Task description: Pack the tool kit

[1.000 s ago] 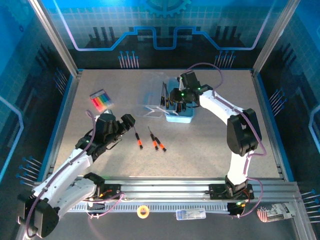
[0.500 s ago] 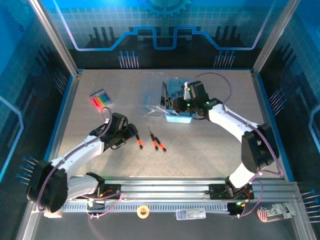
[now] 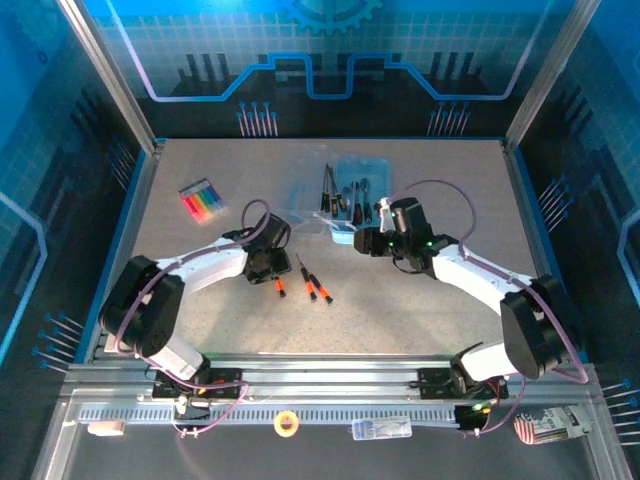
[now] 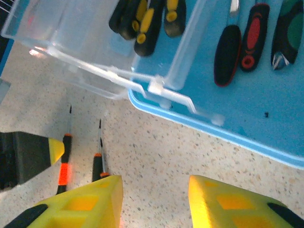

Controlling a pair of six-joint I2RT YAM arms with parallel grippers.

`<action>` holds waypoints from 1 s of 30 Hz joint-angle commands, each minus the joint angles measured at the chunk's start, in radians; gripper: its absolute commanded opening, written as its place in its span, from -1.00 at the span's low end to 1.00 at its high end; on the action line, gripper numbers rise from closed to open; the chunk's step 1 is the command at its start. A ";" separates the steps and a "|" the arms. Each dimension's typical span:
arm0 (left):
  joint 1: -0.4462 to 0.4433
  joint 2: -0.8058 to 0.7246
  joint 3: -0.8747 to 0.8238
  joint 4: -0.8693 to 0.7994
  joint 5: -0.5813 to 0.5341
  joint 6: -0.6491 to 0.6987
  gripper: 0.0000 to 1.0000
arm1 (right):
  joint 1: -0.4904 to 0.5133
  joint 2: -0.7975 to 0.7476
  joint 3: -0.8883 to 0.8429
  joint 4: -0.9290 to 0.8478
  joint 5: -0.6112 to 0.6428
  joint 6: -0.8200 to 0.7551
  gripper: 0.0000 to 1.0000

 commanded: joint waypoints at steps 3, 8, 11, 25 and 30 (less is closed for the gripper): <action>-0.018 0.082 0.068 -0.126 -0.066 0.038 -0.20 | -0.018 -0.037 -0.060 0.145 -0.009 -0.007 -0.16; -0.034 0.137 0.103 -0.176 -0.110 0.046 -0.44 | -0.021 -0.047 -0.112 0.213 -0.022 0.012 -0.17; -0.035 0.159 0.107 -0.197 -0.123 0.049 -0.63 | -0.026 -0.057 -0.134 0.232 -0.025 0.025 -0.17; -0.046 0.070 0.059 -0.198 -0.104 0.081 -0.91 | -0.035 -0.086 -0.186 0.272 -0.007 0.050 -0.16; -0.047 0.006 0.069 -0.231 -0.107 0.096 -0.90 | -0.035 -0.054 -0.188 0.285 -0.015 0.063 -0.14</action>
